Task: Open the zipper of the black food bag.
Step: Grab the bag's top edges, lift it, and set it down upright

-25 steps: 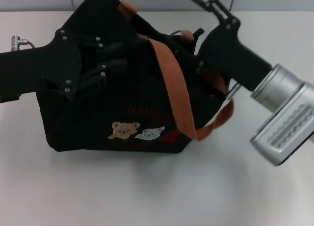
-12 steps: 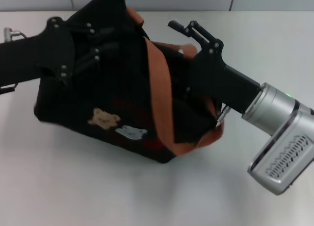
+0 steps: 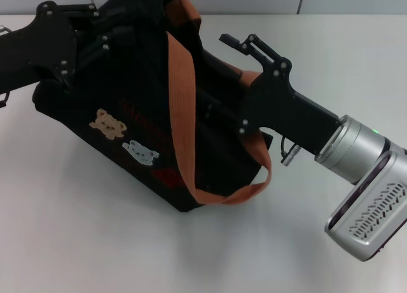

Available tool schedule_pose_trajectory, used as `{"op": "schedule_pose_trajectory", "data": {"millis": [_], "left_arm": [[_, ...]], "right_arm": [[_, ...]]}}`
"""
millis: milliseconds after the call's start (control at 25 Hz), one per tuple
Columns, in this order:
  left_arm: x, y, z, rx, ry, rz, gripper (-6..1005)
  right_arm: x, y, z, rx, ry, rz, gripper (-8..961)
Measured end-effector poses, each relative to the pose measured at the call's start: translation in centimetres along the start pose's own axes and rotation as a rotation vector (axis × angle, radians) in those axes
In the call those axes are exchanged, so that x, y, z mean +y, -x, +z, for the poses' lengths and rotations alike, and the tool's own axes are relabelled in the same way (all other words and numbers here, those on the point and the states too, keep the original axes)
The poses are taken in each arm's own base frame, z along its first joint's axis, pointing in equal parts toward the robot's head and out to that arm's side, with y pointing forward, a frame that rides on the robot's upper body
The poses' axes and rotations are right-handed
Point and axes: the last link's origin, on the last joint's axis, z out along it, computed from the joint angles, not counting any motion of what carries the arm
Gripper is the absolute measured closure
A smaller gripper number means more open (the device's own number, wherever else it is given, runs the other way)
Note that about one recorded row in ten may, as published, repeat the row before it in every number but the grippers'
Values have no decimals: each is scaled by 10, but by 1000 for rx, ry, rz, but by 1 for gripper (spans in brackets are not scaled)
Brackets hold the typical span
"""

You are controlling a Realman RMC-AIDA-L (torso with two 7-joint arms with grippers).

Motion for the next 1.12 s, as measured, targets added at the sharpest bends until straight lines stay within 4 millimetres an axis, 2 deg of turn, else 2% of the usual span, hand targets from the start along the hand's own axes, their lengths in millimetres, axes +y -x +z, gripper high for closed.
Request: {"op": "schedule_pose_trajectory", "data": {"millis": [1120], "left_arm": [[10,-3,23,48,90,1,808]], "right_arm": [[10,11,49,31,-12,59,121]]}}
